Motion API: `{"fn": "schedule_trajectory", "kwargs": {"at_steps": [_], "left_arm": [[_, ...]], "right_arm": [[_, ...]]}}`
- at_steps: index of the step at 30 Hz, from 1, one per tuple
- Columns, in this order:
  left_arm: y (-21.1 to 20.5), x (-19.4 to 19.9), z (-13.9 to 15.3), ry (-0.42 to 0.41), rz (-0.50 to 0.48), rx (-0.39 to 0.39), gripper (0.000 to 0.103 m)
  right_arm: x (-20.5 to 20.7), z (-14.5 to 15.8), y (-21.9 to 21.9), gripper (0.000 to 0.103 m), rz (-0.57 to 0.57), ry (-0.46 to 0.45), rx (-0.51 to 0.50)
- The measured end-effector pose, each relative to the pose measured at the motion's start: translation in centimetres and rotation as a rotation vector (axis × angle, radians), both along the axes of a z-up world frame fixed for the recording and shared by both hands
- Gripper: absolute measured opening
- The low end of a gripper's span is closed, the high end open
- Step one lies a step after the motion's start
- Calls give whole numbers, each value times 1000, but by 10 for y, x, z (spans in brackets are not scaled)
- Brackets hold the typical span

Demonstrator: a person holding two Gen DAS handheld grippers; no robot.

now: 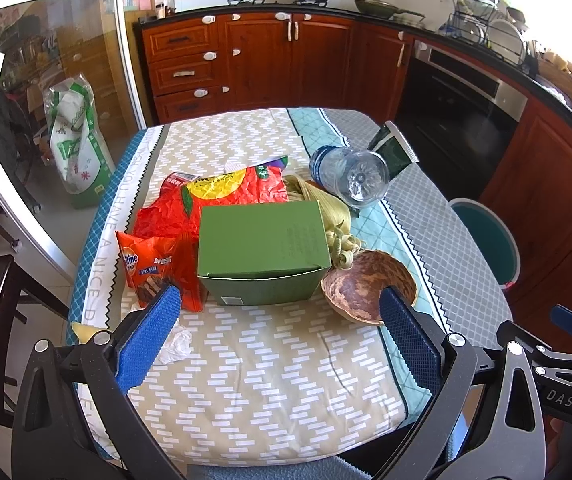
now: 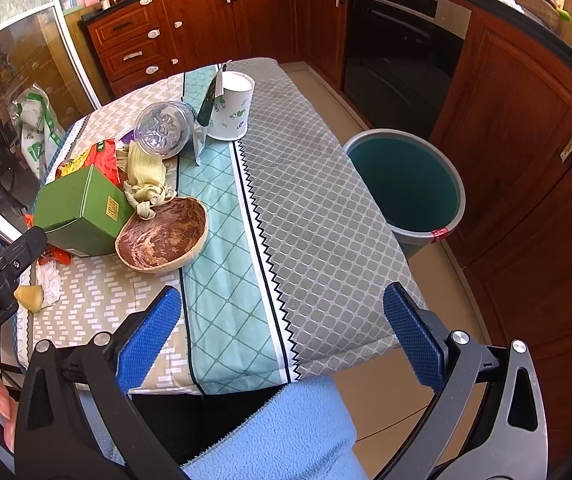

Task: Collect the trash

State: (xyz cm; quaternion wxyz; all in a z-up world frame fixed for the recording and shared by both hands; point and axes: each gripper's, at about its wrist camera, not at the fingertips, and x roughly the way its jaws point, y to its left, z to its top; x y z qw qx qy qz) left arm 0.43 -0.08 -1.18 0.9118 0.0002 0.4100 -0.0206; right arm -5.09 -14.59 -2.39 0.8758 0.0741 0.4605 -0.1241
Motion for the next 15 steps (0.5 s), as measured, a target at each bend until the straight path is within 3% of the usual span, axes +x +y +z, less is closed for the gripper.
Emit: {"fn": "schedule_trajectory", "kwargs": {"at_steps": [15], "left_arm": [[4, 2, -5, 16, -2, -18, 99]], "right_arm": [[2, -5, 3, 97, 1, 23, -6]]}}
